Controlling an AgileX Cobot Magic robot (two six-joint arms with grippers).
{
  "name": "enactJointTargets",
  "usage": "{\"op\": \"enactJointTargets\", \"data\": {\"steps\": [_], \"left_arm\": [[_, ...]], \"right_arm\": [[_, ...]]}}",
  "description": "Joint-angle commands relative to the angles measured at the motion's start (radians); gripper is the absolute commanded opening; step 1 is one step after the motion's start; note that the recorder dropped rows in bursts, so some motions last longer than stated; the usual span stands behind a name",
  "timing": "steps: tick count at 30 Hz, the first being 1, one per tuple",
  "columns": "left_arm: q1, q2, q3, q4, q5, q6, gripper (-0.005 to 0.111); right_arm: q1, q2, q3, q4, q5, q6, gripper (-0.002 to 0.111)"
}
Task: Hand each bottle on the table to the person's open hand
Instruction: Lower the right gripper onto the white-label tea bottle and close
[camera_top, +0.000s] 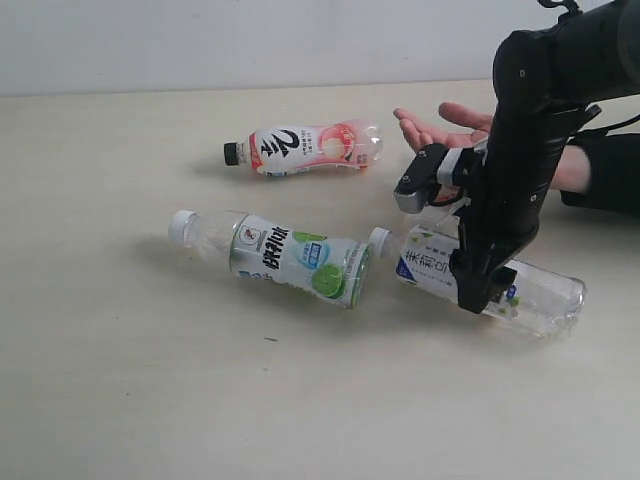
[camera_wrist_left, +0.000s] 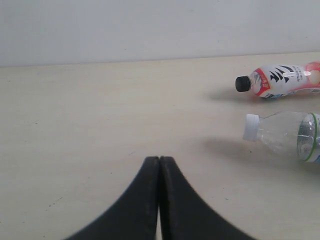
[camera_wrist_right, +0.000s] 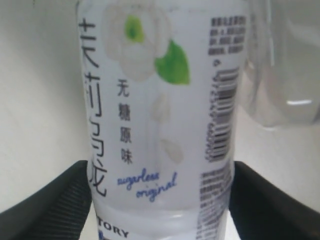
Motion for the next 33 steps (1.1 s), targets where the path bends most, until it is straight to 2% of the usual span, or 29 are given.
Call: {"op": "enactJointTargets", "data": {"steps": [1,28,30,33], "left_arm": [[0.002,-0.005,0.003,0.003,-0.007,-0.003,0.003],[0.002,-0.005,0.003,0.003,-0.007,-0.003,0.003],[0.002,-0.005,0.003,0.003,-0.007,-0.003,0.003],[0.002,-0.005,0.003,0.003,-0.007,-0.003,0.003]], "right_arm": [[0.002,0.001,-0.006,0.019,-0.006,0.001,0.07],[0.002,0.055,-0.006,0.037,0.002,0.001,0.07],[0.002,0.055,-0.006,0.037,0.002,0.001,0.068],[0.002,0.055,-0.006,0.037,0.019,0.001,0.059]]}}
